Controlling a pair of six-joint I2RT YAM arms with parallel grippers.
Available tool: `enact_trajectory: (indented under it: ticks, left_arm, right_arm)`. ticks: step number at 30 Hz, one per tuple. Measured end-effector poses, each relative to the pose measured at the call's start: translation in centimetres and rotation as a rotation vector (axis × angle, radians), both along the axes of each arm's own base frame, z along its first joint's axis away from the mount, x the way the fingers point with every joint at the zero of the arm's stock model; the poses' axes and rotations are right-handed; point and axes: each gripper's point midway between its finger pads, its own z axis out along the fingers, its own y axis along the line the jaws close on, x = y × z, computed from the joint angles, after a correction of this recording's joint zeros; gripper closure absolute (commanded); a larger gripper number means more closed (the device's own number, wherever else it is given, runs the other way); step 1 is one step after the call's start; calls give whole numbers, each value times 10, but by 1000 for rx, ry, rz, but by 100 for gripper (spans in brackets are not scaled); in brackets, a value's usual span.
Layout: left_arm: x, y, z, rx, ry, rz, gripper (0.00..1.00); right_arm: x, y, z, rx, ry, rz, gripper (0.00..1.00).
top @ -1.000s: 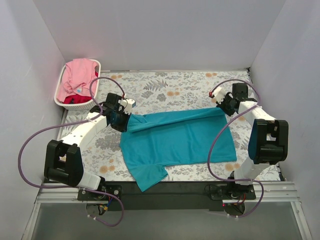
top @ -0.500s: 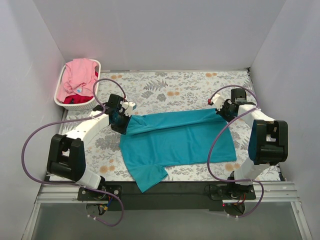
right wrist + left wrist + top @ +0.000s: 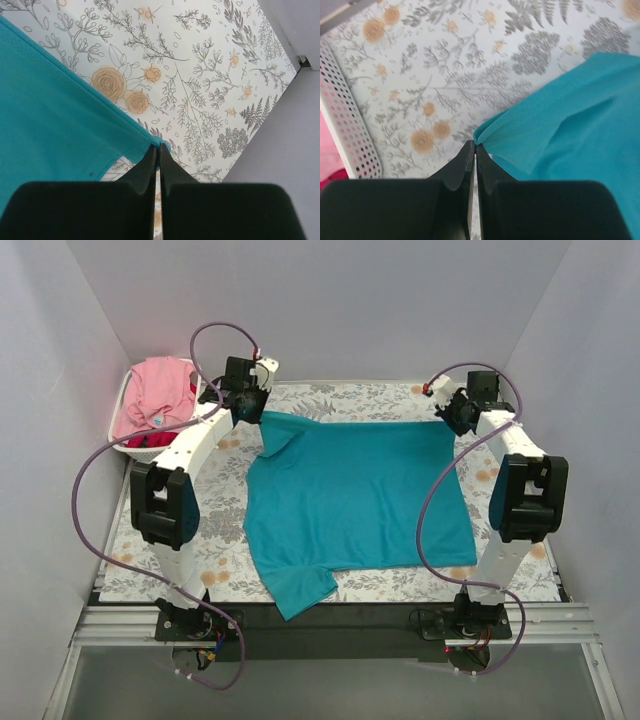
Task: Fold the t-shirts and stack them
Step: Fold the tshirt
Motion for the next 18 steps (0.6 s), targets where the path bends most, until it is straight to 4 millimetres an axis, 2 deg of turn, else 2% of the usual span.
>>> enact_trajectory:
  ticks: [2,5,9,11,13,16,17,18]
  left_arm:
    - [22,1,-5,23,-33,15,100]
    - [44,4,-27,55,-45,33,100]
    - [62,7,-57,62,-42,39,100]
    - [70,6,-63,45,-59,34,100]
    - [79,3,-63,19,-88,22,96]
    - [94,-2,-54,-10,-156,6,80]
    - [99,-4,-50,-16,-181,1,66]
    - [103,-5,-47,-21,-202,-5,39]
  right_arm:
    - [9,-1,-8,4,8,-15,99]
    - [11,-2,-30,11,56,-28,99]
    - [8,-2,-60,23,126,-47,99]
    - [7,-1,-67,30,146,-56,99]
    - [9,-1,-67,37,148,-65,99]
    - [15,-1,-64,43,137,-79,99]
    - [16,-1,-62,43,133,-83,99]
    - [18,-2,-61,42,129,-88,99]
